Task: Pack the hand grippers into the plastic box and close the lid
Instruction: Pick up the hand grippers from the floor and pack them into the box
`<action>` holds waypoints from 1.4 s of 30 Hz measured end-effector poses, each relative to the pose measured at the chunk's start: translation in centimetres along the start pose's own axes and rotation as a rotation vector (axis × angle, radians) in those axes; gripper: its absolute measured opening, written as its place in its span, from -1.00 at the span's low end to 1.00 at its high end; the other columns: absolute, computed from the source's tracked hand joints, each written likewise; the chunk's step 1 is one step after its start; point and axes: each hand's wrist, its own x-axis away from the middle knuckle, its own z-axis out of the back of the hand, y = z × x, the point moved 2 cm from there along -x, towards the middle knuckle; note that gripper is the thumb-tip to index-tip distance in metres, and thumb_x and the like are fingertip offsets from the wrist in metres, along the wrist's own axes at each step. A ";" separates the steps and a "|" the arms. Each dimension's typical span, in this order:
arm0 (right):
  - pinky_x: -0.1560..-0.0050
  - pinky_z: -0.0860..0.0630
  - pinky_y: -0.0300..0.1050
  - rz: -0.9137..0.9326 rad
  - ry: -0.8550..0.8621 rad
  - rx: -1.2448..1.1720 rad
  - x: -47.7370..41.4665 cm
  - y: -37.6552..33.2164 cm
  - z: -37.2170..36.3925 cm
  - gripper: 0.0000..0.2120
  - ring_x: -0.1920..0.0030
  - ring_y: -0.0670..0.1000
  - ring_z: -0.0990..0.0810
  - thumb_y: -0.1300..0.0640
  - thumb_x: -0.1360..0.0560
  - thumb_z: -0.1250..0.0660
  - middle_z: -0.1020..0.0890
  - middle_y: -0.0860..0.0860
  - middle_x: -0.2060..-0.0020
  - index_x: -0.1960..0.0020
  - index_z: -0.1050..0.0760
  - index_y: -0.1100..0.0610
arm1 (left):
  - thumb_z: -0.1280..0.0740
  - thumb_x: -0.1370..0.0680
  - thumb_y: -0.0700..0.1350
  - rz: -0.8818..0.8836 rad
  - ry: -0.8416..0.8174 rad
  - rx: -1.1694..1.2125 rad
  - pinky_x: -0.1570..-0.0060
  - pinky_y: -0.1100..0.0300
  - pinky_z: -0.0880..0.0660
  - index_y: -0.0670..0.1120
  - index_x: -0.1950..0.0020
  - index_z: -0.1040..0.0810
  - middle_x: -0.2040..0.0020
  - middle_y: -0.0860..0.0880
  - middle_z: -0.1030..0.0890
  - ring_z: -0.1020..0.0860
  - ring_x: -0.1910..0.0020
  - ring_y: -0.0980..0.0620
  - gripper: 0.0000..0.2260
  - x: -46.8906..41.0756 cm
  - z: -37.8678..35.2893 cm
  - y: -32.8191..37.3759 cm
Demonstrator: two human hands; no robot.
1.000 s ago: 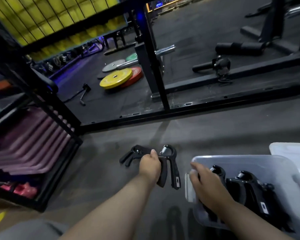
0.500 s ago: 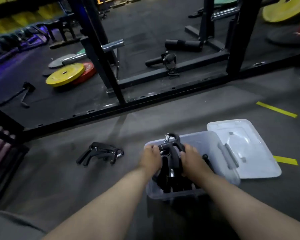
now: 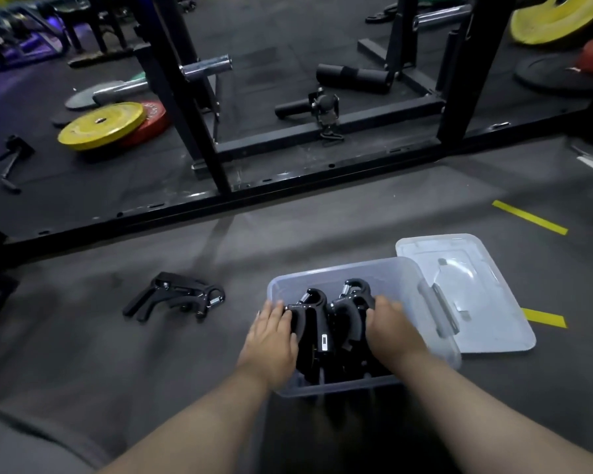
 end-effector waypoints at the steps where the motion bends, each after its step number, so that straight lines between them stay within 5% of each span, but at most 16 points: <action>1: -0.19 -0.44 0.11 0.005 -0.009 0.022 0.0 -0.1 -0.5 -0.74 -0.19 0.29 -0.48 0.11 -0.63 -0.06 -0.45 0.26 -0.19 -0.21 -0.36 0.23 | 0.25 -0.54 0.11 -0.013 0.013 -0.011 -0.54 0.05 0.14 -0.09 -0.56 -0.15 -0.60 -0.02 -0.03 0.13 -0.58 -0.05 -0.36 0.2 -0.3 0.0; 5: -0.17 -0.43 0.11 -0.022 -0.012 0.068 -0.4 0.4 -1.4 -0.68 -0.23 0.29 -0.47 0.10 -0.64 -0.06 -0.42 0.24 -0.25 -0.32 -0.32 0.24 | 0.05 -0.57 0.06 -0.037 0.113 -0.010 -0.48 -0.09 -0.15 -0.13 -0.44 -0.40 -0.50 -0.08 -0.34 -0.11 -0.55 -0.13 -0.46 0.4 -1.2 -0.3; 12: -0.14 -0.47 0.07 -0.018 0.076 0.146 -0.2 1.7 -2.0 -0.55 -0.23 0.23 -0.48 0.00 -0.61 -0.16 -0.42 0.15 -0.28 -0.48 -0.30 0.07 | -0.06 -0.60 0.03 -0.040 0.166 -0.010 -0.39 -0.13 -0.32 -0.11 -0.38 -0.48 -0.42 -0.06 -0.45 -0.20 -0.52 -0.13 -0.55 0.6 -1.4 -0.2; 42: -0.18 -0.46 0.08 0.027 0.170 0.086 -0.3 2.1 -2.3 -0.59 -0.19 0.23 -0.49 0.04 -0.62 -0.17 -0.51 0.17 -0.19 -0.43 -0.40 0.12 | -0.06 -0.60 0.04 -0.051 0.235 -0.040 -0.42 -0.12 -0.27 -0.11 -0.38 -0.48 -0.40 -0.04 -0.45 -0.15 -0.54 -0.12 -0.55 0.3 -2.3 -0.4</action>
